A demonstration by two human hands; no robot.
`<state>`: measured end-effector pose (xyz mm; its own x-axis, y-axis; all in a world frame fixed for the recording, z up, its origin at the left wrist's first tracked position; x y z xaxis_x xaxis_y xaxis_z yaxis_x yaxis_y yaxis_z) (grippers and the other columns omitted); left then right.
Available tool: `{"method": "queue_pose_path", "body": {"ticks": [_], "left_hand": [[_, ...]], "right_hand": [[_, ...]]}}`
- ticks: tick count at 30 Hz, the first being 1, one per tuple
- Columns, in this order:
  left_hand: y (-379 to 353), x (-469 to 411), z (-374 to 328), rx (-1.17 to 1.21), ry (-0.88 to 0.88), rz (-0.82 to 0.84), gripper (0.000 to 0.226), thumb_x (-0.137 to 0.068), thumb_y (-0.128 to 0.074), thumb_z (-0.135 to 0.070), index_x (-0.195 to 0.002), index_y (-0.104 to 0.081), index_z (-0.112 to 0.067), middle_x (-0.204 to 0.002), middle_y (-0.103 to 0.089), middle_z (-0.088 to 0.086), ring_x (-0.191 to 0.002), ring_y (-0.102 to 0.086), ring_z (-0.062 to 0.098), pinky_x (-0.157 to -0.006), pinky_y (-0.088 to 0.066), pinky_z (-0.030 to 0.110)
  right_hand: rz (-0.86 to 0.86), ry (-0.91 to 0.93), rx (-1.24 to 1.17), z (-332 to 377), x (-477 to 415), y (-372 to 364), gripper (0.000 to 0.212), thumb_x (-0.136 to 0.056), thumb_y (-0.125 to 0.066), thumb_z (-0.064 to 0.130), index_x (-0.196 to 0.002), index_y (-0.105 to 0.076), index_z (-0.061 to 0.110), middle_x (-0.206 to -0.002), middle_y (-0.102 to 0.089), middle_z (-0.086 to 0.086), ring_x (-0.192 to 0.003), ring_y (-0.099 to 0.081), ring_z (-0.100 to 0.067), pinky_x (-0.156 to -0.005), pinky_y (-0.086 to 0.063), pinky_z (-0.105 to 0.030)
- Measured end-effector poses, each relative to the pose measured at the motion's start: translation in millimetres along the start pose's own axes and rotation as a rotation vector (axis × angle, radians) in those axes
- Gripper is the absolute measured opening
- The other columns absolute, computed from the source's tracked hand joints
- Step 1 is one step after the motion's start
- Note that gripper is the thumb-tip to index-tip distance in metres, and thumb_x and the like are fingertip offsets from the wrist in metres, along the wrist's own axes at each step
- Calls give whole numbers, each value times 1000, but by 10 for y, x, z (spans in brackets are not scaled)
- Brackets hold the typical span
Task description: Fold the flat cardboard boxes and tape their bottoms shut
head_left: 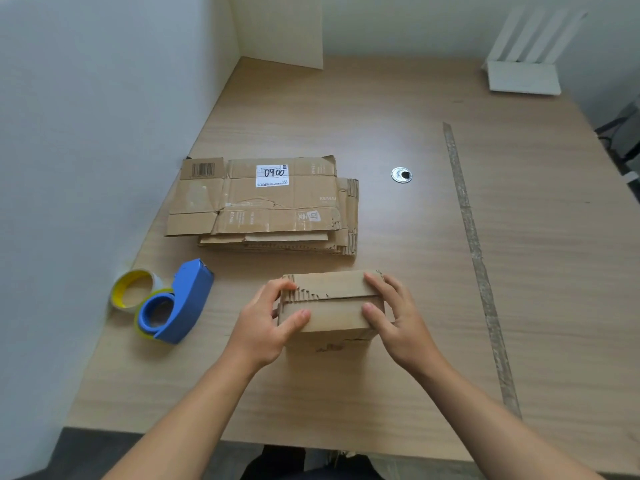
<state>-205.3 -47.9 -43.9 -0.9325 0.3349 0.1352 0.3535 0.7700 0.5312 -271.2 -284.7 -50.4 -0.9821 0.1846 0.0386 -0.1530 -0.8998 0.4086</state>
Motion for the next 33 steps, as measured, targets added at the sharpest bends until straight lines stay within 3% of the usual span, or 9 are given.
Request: {"method": "queue_pose_path", "body": {"ticks": [4,8,13,20,25,29,31,33], "left_hand": [[-93,0,-16,2,36,-19,47,-75,-55,-72,-116,-45,-52,-114,-54,-26,-105,-56,-1,-84,-54,32],[-237,-108,-92,5,83,-27,44,-91,-61,-50,-129,-46,-36,-119,-58,-12,-107,-57,11,-85,-47,29],[-385,-141,24,-23,163,56,47,-92,-64,-43,-131,-44,-31,-120,-58,-7,-111,-59,19,-92,-49,36],[-234,-155,80,-49,146,-52,49,-92,-65,-38,-136,-46,-31,-124,-54,-12,-110,-49,10,-89,-41,29],[-164,-84,195,-157,119,11,51,-91,-66,-38,-137,-48,-29,-135,-55,-4,-122,-52,18,-93,-43,30],[-183,-78,171,-175,107,-15,51,-91,-65,-38,-138,-48,-28,-142,-53,1,-127,-51,22,-99,-44,35],[-168,-80,182,-169,104,-37,50,-91,-66,-38,-137,-49,-29,-142,-53,2,-127,-52,22,-101,-45,37],[-139,-104,197,-186,102,-51,49,-91,-65,-41,-136,-49,-30,-145,-52,1,-127,-51,22,-102,-45,38]], "right_hand": [[-16,-32,55,2,-75,35,45,-99,-58,20,-137,-48,42,-154,-38,8,-136,-27,16,-105,-19,0],[-26,-75,93,-36,-140,160,44,-101,-55,21,-142,-49,35,-156,-35,10,-140,-26,6,-104,-15,3],[29,-55,168,-41,-156,205,46,-99,-59,23,-139,-48,41,-151,-31,18,-138,-27,6,-113,-23,-18],[82,-120,130,-156,-174,-31,47,-100,-57,23,-145,-46,34,-155,-31,12,-140,-23,5,-117,-18,-17],[87,-106,127,-245,-65,-211,52,-100,-59,24,-140,-36,47,-158,-28,9,-138,-19,10,-103,-11,3],[95,-97,188,-224,-138,-178,48,-99,-59,25,-144,-46,36,-158,-26,9,-143,-23,-2,-99,-8,6],[116,-83,216,-179,-206,-209,44,-99,-59,25,-143,-51,32,-162,-21,3,-145,-24,-8,-104,-9,2],[124,-31,292,-138,-265,-259,39,-100,-56,25,-139,-56,31,-164,-17,-3,-148,-21,-19,-114,-15,-16]]}}
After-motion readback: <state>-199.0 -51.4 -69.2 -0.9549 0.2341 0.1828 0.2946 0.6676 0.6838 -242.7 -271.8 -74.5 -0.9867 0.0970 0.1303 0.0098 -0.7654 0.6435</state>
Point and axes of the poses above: each hand's wrist, its own x-axis away from the middle knuckle, its own y-axis out of the back of the hand, z = x × y, the point moved 4 cm from there along -x, towards the middle knuckle
